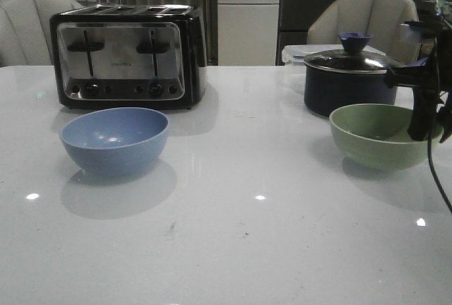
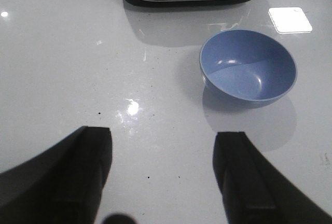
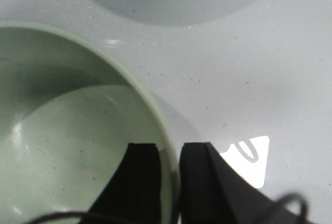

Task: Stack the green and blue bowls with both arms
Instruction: 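Lower the right gripper into the pale green bowl and grip its rim, then lift the green bowl with the right gripper and set it down centrally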

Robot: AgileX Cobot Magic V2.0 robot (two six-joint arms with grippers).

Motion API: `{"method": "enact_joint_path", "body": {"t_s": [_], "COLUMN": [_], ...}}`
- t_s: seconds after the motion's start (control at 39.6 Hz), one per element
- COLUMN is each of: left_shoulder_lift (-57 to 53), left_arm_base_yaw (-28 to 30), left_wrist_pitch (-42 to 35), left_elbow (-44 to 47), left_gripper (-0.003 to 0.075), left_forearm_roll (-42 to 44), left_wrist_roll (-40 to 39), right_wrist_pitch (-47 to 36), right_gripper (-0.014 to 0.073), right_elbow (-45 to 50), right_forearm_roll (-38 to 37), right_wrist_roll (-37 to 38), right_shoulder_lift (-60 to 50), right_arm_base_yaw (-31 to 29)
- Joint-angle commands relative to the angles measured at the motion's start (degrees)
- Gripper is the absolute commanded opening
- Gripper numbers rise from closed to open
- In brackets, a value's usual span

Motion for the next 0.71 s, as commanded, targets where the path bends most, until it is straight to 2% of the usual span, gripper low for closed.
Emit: {"method": "enact_joint_path", "body": {"t_s": [0.0, 0.13, 0.38, 0.68], "left_shoulder_lift": [0.29, 0.29, 0.29, 0.29], "left_arm_base_yaw": [0.03, 0.03, 0.03, 0.03], "left_wrist_pitch": [-4.45, -4.45, -4.45, -4.45], "left_elbow": [-1.58, -1.58, -1.58, -1.58], "left_gripper": [0.0475, 0.0475, 0.0475, 0.0475], "left_forearm_roll": [-0.67, -0.67, -0.67, -0.67], "left_wrist_roll": [-0.48, -0.48, -0.48, -0.48], "right_wrist_pitch": [0.01, 0.09, 1.41, 0.99], "right_gripper": [0.0153, 0.0104, 0.0099, 0.0099], "right_elbow": [-1.99, -1.99, -1.99, 0.27], "right_forearm_roll": [0.67, 0.73, 1.09, 1.09], "right_wrist_roll": [-0.87, -1.75, -3.07, -4.01], "right_shoulder_lift": [-3.84, -6.32, -12.86, -15.69], "right_arm_base_yaw": [-0.32, -0.04, 3.31, 18.70]}}
